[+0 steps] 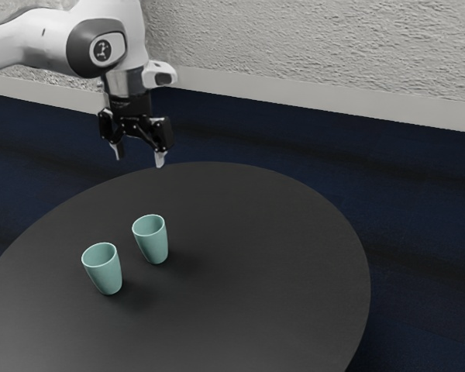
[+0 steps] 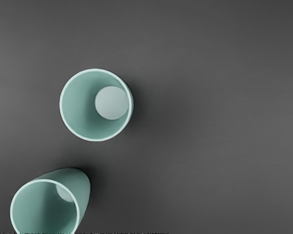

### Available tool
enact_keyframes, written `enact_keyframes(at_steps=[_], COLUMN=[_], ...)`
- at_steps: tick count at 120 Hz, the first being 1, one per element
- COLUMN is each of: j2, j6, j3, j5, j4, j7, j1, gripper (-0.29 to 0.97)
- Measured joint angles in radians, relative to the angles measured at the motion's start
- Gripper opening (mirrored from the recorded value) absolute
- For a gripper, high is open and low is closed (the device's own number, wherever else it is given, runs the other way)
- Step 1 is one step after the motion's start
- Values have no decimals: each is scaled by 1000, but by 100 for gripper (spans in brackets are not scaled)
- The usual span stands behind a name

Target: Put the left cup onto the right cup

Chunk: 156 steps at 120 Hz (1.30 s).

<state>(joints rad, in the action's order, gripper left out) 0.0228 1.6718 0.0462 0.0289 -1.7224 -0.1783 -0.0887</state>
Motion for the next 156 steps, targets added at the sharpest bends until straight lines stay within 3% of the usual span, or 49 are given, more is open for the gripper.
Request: enact_keyframes(at_steps=[88,156], j2=[-123,-185], j6=[191,239], j3=[-2,-11], j5=[-24,-50], j4=[-311,-480], j7=[-10,-13], j1=[44,96], gripper=[66,65])
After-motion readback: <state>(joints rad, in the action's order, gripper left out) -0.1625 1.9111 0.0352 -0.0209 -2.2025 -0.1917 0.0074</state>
